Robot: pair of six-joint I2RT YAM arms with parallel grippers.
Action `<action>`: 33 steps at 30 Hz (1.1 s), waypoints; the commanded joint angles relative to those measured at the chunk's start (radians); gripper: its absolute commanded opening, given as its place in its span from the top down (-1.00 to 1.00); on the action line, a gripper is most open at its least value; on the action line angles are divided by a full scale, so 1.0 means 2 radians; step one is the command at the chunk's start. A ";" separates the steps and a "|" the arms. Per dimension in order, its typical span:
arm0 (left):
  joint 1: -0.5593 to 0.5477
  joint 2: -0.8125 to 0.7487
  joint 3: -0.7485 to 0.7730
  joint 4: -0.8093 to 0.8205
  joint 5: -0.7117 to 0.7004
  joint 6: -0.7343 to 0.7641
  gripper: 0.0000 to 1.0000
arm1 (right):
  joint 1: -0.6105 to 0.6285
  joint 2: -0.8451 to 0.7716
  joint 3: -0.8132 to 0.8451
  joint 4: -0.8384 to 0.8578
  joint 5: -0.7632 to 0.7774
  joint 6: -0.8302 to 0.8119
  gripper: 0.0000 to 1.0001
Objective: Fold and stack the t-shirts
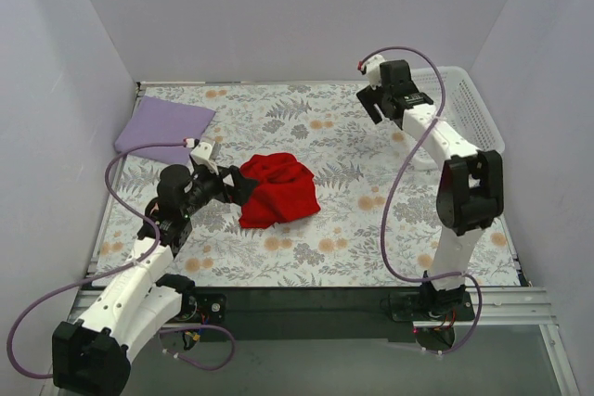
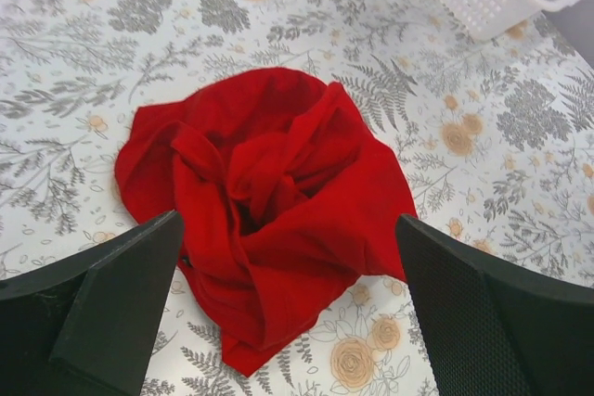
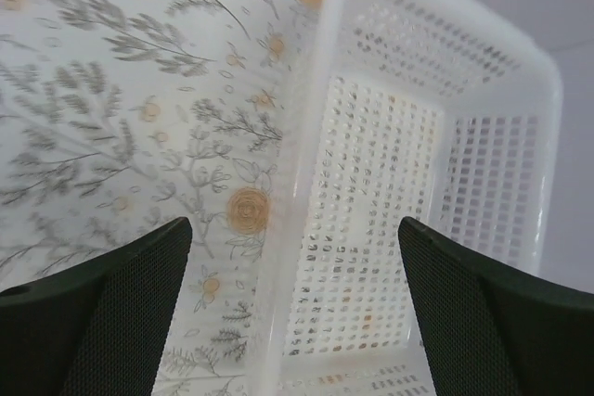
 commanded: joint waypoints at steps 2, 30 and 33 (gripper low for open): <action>-0.004 0.028 0.025 -0.001 0.036 -0.014 -0.96 | 0.044 -0.133 -0.026 -0.040 -0.175 -0.092 -0.97; -0.014 0.239 0.081 -0.075 0.088 -0.048 -0.04 | -0.080 -0.453 -0.484 0.005 -0.778 -0.108 -0.97; -0.015 0.253 0.085 -0.075 0.097 -0.043 0.48 | -0.087 -0.455 -0.485 0.005 -0.783 -0.108 -0.97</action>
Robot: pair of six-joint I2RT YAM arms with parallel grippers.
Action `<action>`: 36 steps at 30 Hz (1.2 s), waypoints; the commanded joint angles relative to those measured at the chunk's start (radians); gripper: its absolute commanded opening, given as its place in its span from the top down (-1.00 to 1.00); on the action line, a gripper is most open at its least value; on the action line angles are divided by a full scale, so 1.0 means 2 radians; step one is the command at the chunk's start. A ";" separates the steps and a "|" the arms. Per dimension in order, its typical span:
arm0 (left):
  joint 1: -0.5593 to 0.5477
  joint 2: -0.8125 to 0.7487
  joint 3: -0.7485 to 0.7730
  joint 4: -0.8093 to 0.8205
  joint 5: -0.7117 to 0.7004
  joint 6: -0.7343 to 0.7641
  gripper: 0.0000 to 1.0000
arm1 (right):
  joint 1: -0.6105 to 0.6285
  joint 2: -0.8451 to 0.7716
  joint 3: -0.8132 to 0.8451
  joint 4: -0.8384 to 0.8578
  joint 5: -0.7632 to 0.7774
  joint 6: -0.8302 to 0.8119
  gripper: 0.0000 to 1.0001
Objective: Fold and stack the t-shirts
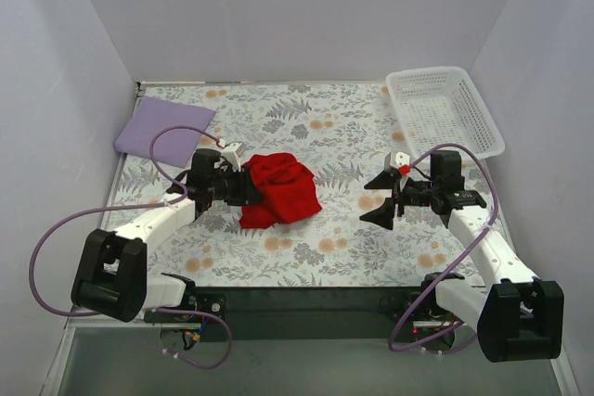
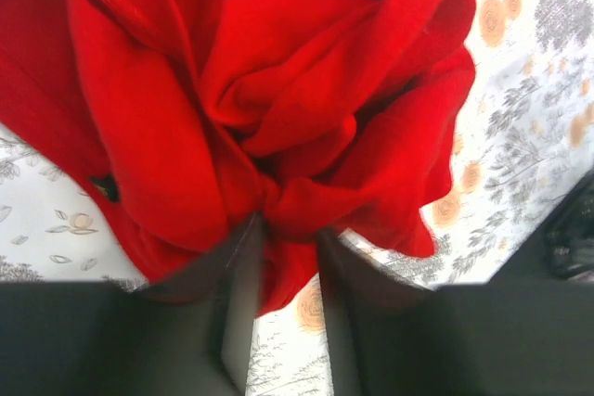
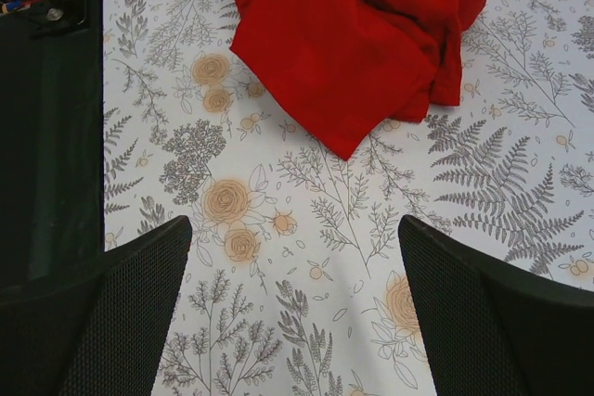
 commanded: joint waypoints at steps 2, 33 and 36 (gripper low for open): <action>-0.003 0.004 0.024 -0.007 0.036 0.015 0.91 | -0.010 -0.010 -0.004 0.025 -0.034 0.005 -0.97; -0.006 -0.238 0.121 -0.017 0.046 0.060 1.00 | 0.102 0.110 0.102 -0.105 0.061 -0.110 -0.96; -0.007 -0.250 0.125 -0.021 0.040 0.060 1.00 | 0.141 0.150 0.152 -0.147 0.072 -0.135 -0.93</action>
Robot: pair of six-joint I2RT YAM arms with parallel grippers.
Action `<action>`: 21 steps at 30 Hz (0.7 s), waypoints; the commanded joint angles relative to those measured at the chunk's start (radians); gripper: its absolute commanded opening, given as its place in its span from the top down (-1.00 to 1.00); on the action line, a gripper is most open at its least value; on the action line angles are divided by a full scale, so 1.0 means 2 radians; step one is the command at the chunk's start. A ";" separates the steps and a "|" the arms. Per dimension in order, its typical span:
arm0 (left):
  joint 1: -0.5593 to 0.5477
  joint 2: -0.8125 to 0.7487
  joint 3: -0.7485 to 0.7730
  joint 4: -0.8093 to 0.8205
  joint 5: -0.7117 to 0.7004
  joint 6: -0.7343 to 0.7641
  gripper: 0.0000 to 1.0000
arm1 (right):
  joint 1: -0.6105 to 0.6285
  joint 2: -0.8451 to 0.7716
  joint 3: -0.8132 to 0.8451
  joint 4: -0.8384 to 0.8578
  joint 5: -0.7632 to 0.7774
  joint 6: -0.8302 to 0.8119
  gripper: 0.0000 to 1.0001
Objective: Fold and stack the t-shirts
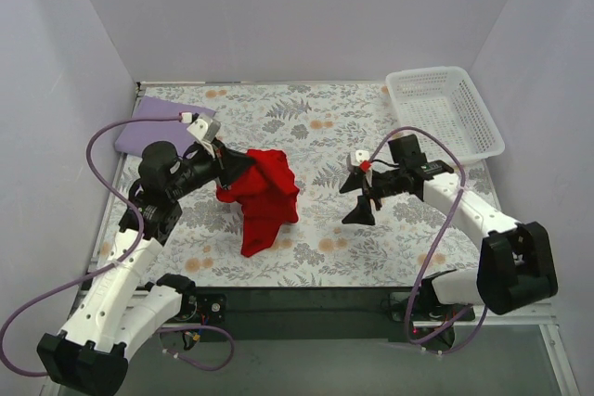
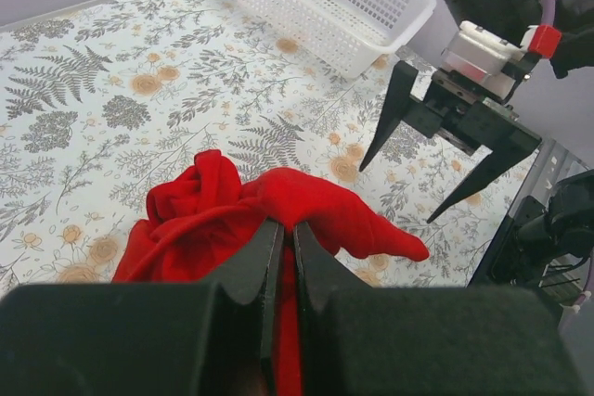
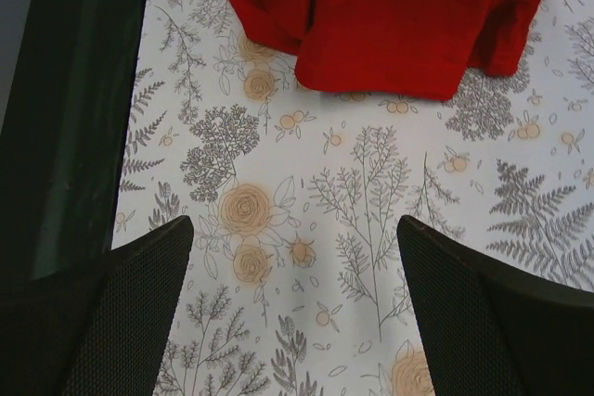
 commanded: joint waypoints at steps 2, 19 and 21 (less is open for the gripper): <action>-0.001 -0.028 0.025 -0.004 -0.009 0.005 1.00 | 0.059 0.053 0.070 -0.072 0.034 -0.057 -0.91; -0.002 -0.068 0.018 -0.016 -0.020 -0.012 1.00 | 0.144 0.151 0.126 -0.071 0.074 -0.047 -0.80; -0.002 -0.073 0.021 -0.017 -0.026 -0.013 1.00 | 0.150 0.165 0.140 -0.069 0.078 -0.037 -0.80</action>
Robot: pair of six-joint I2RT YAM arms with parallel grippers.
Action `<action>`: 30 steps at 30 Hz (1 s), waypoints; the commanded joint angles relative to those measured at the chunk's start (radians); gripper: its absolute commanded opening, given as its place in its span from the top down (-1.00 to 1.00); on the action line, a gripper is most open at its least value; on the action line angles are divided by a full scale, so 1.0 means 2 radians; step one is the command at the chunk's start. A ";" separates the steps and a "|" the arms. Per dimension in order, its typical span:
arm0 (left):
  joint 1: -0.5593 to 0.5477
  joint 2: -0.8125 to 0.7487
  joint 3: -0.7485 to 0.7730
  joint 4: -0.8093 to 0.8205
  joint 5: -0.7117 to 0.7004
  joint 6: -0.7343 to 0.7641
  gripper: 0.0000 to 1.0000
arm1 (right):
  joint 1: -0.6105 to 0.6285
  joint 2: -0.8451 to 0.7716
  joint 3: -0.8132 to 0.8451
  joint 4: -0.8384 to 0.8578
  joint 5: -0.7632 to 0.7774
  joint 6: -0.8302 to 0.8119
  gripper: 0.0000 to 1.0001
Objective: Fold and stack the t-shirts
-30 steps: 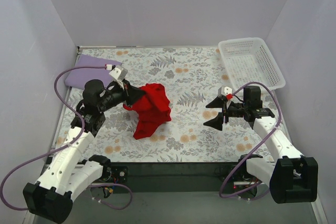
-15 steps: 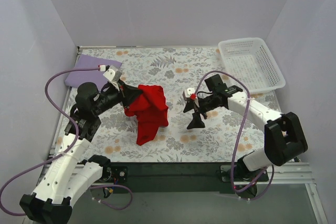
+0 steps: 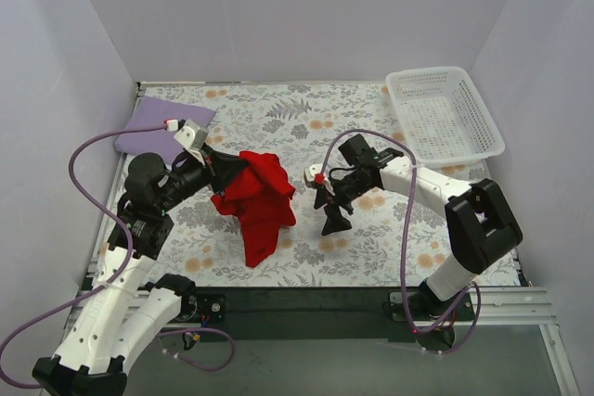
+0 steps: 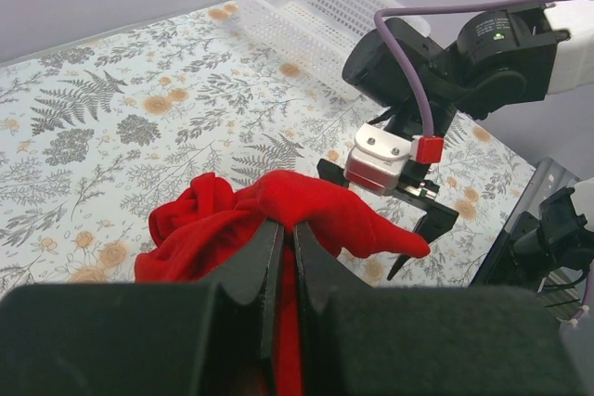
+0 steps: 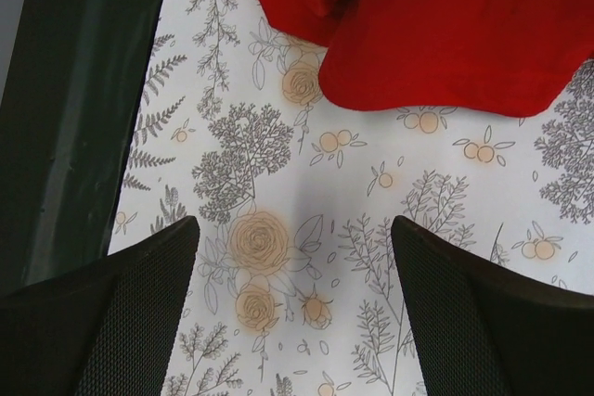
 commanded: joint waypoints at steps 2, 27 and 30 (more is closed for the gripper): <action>-0.002 -0.021 0.019 0.007 -0.016 -0.007 1.00 | 0.012 0.025 0.042 -0.001 0.002 0.016 -0.80; -0.002 -0.035 0.033 0.012 -0.025 -0.035 1.00 | 0.060 0.169 0.174 0.036 -0.112 0.190 -0.17; -0.002 -0.037 0.033 0.011 -0.026 -0.034 1.00 | 0.061 0.175 0.181 0.036 -0.112 0.198 0.74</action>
